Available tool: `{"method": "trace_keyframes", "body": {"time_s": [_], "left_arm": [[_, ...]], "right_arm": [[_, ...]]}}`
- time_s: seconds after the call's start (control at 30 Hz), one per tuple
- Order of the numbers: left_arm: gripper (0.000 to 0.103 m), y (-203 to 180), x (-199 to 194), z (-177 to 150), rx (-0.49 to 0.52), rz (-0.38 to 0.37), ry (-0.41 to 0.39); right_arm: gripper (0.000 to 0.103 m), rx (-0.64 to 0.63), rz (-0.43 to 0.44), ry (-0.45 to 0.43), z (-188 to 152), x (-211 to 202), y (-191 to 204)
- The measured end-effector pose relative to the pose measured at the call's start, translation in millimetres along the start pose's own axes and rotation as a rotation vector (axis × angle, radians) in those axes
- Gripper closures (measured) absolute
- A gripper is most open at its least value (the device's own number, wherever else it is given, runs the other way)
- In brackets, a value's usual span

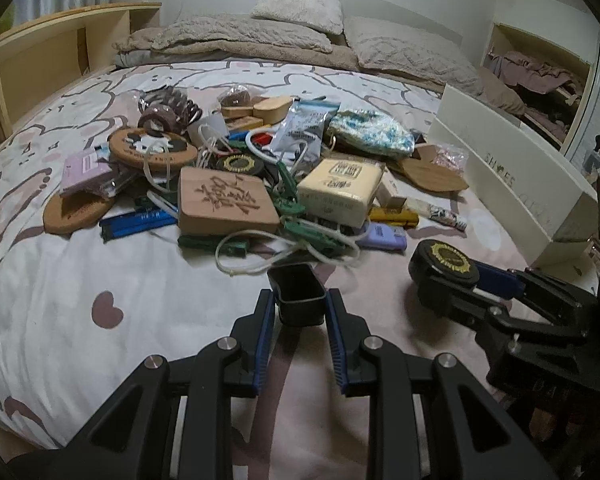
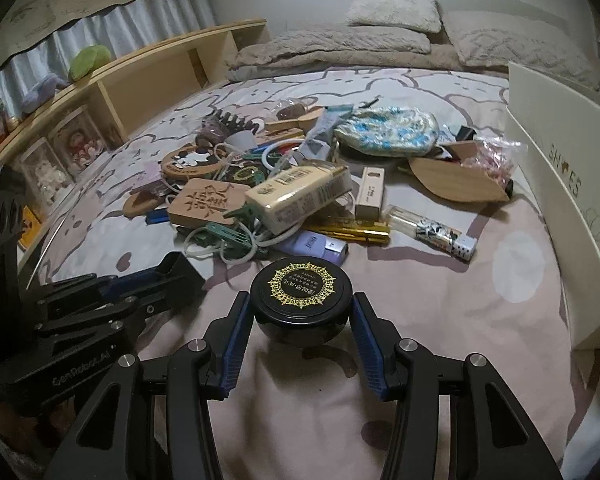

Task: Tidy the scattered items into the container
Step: 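Lift the black cup with the left gripper while the right gripper lifts the black tin, then carry the held black cup and black tin toward the cardboard box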

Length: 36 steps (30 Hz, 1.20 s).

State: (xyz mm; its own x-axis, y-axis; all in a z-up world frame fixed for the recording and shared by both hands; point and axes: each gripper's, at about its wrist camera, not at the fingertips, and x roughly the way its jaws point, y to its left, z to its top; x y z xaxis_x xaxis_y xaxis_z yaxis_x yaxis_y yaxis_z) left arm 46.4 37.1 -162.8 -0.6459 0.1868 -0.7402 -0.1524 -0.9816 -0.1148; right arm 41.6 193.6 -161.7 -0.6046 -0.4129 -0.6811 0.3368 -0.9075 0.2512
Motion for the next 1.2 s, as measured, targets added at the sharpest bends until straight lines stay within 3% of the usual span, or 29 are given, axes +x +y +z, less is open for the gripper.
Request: {"method": "trace_keyframes", "body": {"time_s": [0.3,1.2], "left_arm": [[0.077,-6,-15,10,0.007,-0.007,-0.036],[0.077,-35,-87,68,0.035,-0.051,-0.244]], "right_arm": [[0.053,0.019,-0.009,-0.041,4,-18,-2],[0.053,-0.044,-0.047,-0.260,53,-108,2]]}}
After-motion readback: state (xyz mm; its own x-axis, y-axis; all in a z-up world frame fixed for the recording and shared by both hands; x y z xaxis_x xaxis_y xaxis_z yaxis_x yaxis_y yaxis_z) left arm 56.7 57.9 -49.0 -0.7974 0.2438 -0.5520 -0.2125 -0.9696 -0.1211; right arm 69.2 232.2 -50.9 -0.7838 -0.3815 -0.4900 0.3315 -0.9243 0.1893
